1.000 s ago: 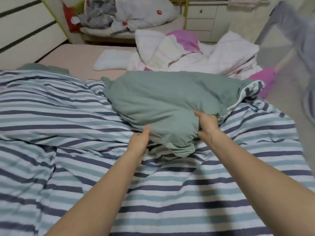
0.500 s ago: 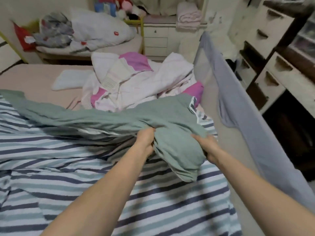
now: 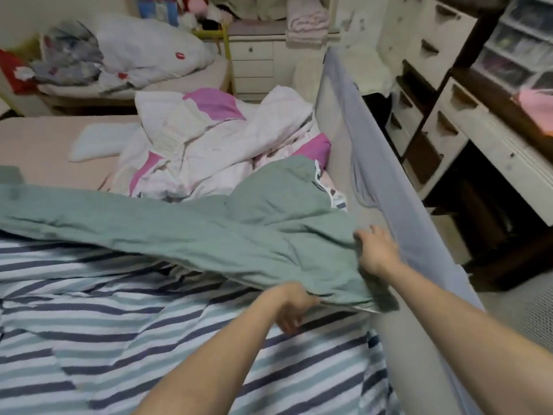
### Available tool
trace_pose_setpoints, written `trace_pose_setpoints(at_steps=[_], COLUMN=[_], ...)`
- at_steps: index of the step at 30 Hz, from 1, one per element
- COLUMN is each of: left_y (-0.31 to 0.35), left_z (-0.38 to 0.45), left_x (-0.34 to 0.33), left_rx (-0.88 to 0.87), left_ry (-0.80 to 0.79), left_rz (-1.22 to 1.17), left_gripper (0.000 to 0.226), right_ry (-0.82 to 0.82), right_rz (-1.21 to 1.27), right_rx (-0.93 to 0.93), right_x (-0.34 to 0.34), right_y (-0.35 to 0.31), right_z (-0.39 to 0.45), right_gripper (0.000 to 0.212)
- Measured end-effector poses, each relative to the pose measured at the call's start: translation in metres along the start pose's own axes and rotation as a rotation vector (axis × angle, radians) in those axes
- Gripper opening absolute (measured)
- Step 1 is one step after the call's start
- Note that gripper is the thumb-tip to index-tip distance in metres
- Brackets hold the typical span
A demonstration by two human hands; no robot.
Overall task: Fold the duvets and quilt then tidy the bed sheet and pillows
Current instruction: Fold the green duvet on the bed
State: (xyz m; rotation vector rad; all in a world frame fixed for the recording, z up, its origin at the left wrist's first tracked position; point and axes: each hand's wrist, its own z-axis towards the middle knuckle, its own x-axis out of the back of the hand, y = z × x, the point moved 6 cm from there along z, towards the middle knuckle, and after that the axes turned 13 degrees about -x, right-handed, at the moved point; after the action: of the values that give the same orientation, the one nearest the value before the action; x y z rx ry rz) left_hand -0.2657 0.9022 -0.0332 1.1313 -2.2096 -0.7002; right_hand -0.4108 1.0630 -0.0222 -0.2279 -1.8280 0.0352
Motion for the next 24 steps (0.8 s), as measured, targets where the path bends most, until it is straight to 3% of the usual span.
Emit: trace_pose_setpoints(at_steps=[2,6,8,17,24], left_y=[-0.015,-0.012,-0.019,-0.127,-0.335], left_z=[-0.005,-0.026,-0.052,-0.203,-0.406], left_x=[0.002,0.071,0.101,0.155,0.182], left_rx=[0.028,-0.091,-0.088,0.044,0.185], left_ry=[-0.121,0.276,0.418,0.548,0.688], left_rz=[0.231,0.735,0.842,0.876,0.639], left_gripper=[0.041,0.041,0.037,0.033,0.03], right_ry=[-0.08,-0.16,-0.23,-0.401,-0.448], right_rz=[-0.034,0.151,0.158,0.098,-0.02], right_rx=[-0.067,0.05,0.141,0.465,0.76], right_x=[-0.018,-0.028,-0.033,-0.048,-0.108], right_y=[0.009,-0.021,-0.044,-0.194,-0.389], right_z=[-0.006,-0.034,-0.059,-0.202,-0.415], right_gripper=[0.045,0.037,0.033,0.028,0.025])
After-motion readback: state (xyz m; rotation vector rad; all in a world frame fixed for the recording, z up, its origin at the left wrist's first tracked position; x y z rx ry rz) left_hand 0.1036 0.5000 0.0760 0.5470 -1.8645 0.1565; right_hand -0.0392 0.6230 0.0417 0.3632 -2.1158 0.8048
